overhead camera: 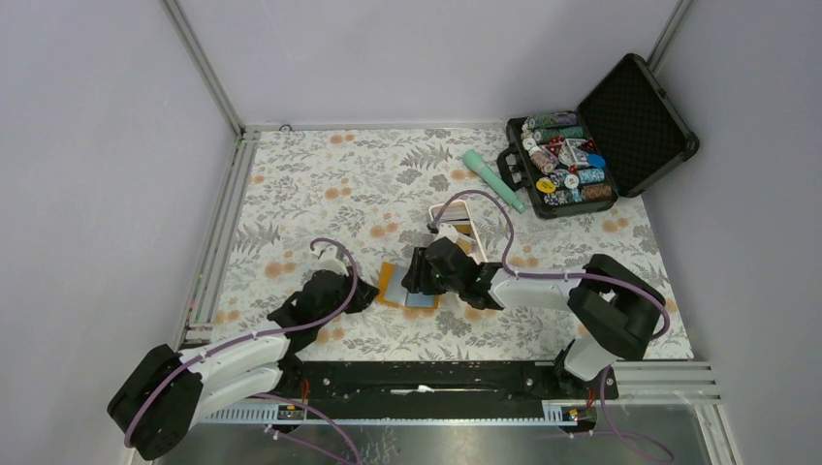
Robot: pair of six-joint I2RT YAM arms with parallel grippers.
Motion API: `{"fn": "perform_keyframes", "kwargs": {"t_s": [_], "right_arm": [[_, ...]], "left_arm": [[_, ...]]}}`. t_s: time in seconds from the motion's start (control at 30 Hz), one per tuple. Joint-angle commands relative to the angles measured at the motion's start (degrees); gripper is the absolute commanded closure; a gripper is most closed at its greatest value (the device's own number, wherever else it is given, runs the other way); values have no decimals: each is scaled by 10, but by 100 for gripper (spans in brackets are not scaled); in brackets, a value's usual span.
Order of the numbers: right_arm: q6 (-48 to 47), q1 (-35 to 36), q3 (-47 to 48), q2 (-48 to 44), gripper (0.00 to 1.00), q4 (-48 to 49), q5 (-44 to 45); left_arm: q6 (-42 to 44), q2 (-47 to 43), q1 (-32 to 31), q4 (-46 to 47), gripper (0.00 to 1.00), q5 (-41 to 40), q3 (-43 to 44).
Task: Put the credit cards into the card holder
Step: Open the card holder at the center of the board.
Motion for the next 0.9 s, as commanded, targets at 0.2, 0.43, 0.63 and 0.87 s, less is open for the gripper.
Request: {"fn": "perform_keyframes", "kwargs": {"t_s": [0.2,0.43,0.63,0.87], "right_arm": [[-22,-3,53,72,54,-1,6],[-28,-3,55,98,57,-7,2],[-31,-3,57,110,58,-9,-4],[-27,-3,51,109,59,-10,-5]], "left_arm": [[51,-22,2,-61,66,9,56],[74,-82,2,-133,31,-20,101],[72,-27,2,-106,10,-14,109],[41,48,13,-56,13,-3,106]]}}
